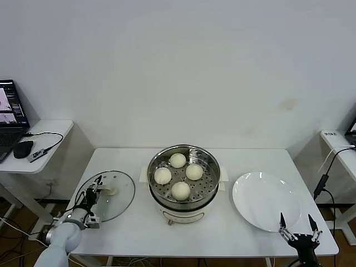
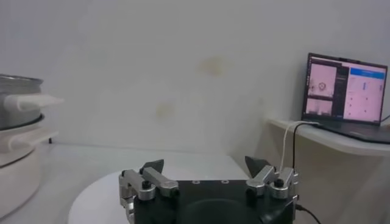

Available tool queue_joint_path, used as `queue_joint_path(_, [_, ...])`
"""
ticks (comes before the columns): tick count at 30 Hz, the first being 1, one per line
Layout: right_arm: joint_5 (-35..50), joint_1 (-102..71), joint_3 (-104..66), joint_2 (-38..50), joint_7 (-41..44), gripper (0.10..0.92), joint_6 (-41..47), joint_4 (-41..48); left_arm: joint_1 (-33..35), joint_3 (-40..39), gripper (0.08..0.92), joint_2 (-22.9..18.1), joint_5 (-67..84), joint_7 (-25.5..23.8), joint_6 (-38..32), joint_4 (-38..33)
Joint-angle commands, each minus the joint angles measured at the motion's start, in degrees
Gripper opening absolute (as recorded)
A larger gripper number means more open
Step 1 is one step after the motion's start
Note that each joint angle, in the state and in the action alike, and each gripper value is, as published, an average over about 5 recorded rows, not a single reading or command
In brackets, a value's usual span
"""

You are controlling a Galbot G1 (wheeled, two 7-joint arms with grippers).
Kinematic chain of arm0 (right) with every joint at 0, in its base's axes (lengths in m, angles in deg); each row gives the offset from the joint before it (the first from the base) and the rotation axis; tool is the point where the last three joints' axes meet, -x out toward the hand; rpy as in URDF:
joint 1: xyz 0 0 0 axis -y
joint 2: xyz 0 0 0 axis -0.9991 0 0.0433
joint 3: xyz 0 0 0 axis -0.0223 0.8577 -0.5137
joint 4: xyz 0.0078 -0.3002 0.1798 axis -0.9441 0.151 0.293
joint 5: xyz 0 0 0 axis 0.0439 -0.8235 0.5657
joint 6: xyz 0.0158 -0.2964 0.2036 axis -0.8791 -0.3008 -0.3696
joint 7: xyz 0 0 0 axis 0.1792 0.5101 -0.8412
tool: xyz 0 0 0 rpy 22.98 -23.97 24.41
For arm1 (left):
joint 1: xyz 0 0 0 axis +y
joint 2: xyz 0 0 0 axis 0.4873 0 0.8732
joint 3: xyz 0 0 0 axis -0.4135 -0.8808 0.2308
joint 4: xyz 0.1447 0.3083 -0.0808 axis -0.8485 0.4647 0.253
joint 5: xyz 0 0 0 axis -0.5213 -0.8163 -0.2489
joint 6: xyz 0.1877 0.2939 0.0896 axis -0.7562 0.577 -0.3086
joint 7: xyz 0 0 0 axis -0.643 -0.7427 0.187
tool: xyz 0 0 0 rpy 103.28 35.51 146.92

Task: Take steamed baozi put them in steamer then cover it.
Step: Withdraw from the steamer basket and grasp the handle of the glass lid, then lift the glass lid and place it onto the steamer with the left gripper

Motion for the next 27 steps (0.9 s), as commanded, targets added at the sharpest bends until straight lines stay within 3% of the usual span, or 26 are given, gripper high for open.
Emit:
queue_joint_path(1, [-0.2, -0.1, 0.2, 0.3, 0.2, 0.823, -0.6, 0.2, 0.3, -0.2, 0.403, -0.1, 3.9, 2.3, -1.2, 1.1])
queue_joint_path(11, [-0.7, -0.4, 1.2, 1.0, 0.8, 0.823, -1.8, -0.9, 4.2, 2.0, 0.145, 0.1, 7.2, 5.6, -3.1, -4.9])
queue_joint_path(17, [-1.8, -0.4, 2.2, 0.9, 0.7, 0.823, -2.7, -1.0, 10.0, 5.0, 0.139, 1.9, 9.5, 4.4, 0.5, -16.4])
queue_joint_path(27, [-3.8, -0.3, 3.6, 0.9, 0.6, 0.823, -3.3, -0.3, 21.9, 12.1, 0.139, 5.1, 12.2, -4.1, 11.8, -36.8])
